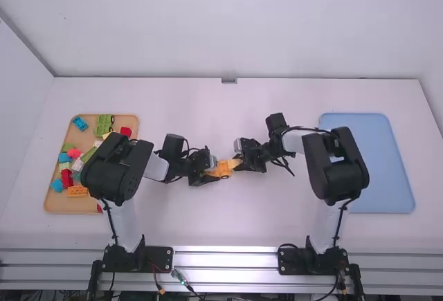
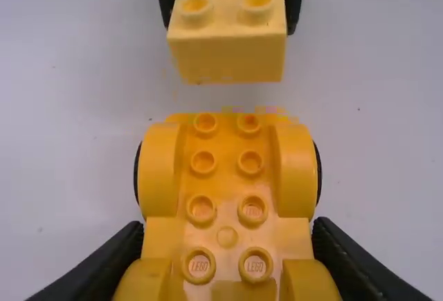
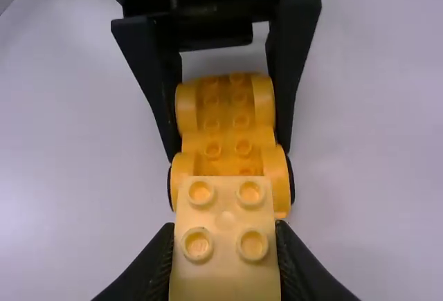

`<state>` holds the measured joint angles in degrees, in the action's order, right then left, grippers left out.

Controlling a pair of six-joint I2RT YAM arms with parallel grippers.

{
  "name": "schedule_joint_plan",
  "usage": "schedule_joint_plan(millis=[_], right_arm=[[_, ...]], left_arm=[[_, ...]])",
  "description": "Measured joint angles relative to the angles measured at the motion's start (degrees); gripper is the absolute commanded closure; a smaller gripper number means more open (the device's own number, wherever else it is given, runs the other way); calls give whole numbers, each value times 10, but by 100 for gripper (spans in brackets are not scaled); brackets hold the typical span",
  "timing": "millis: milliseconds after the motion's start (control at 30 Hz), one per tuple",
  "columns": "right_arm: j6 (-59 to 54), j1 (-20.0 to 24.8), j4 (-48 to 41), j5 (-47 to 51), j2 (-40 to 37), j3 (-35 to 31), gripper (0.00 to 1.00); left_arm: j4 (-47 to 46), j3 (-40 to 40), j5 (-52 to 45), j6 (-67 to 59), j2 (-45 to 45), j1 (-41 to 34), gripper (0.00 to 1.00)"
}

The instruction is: Assemble lego blocks to make yellow taxi

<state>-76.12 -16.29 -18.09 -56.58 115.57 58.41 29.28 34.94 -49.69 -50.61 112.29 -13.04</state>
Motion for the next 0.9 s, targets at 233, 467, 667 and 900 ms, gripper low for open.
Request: schedule_joint_plan(millis=[233,467,667,900], right_arm=[[41,-36,31,9,0,0,98],[53,-57,32,17,0,0,99],[80,-56,120,17,0,-38,96],[155,-56,219,18,0,-64,96]], left_arm=[[-7,0,-4,-20,0,0,67],[-84,37,-4,-51,0,0,79],[-142,65,3,-80,0,0,74],[-136,63,3,-84,0,0,73]])
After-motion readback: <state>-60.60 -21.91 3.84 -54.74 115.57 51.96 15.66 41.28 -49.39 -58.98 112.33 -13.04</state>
